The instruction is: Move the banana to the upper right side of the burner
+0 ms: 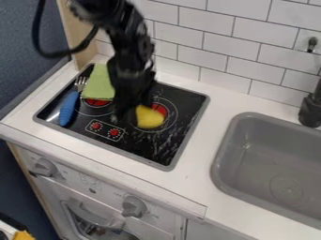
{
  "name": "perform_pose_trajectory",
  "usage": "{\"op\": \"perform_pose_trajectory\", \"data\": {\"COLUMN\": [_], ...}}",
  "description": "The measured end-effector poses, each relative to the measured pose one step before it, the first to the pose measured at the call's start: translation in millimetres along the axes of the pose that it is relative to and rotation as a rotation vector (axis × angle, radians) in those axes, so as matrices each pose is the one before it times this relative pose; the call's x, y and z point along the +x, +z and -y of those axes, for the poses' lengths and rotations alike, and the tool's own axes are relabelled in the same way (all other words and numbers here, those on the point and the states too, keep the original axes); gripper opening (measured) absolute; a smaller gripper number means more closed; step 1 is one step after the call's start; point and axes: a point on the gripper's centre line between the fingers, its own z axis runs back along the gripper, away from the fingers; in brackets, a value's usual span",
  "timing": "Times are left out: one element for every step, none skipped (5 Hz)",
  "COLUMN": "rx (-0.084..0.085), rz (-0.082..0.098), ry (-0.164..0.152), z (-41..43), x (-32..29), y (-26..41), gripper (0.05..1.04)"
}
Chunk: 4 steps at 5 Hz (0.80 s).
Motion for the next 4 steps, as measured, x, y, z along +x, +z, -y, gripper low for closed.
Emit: {"op": "perform_pose_trajectory", "data": {"rx": [-0.0192,0.0015,0.0211,0.0406], "rz": [0.0302,-0.0372,-0.0109,-0.0053], "ry": [0.0018,0.0211,-0.0072,-0.0249], "z": [31.97,18.56,9.23,-0.08], "x": [-1.2,-11.7,-9.38,-8.79], "y": [8.78,-5.29,-13.66,-20.39], "gripper": [0.556,0.556,0.556,0.556]}}
